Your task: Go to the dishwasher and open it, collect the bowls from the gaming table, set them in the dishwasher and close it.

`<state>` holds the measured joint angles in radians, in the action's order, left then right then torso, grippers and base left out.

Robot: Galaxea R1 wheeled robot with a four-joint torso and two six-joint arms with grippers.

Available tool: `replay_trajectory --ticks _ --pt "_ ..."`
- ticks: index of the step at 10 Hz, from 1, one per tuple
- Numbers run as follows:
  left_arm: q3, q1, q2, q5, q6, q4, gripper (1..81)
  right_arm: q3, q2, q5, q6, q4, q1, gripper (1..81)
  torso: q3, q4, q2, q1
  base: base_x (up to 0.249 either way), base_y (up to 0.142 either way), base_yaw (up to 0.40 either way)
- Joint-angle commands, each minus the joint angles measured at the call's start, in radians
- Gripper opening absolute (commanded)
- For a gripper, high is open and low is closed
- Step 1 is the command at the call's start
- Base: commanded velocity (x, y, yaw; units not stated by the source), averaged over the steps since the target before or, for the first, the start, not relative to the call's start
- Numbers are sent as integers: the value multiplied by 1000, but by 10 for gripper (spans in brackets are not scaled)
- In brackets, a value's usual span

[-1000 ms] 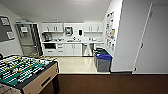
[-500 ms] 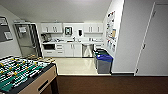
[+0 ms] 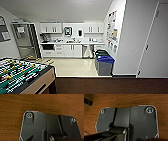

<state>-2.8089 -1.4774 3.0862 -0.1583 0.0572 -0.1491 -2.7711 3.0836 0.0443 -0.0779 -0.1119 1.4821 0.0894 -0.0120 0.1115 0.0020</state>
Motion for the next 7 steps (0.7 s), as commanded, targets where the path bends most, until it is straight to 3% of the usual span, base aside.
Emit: replay_trajectory --ticks 1,7 --pt "0 56 0 42 10 8 811 7 8 -46 4 5 -64 811 0 0 0 0 173 0 0" --pt "-1 56 0 42 10 8 811 7 5 -46 -2 9 -65 811 0 0 0 0 175 0 0"
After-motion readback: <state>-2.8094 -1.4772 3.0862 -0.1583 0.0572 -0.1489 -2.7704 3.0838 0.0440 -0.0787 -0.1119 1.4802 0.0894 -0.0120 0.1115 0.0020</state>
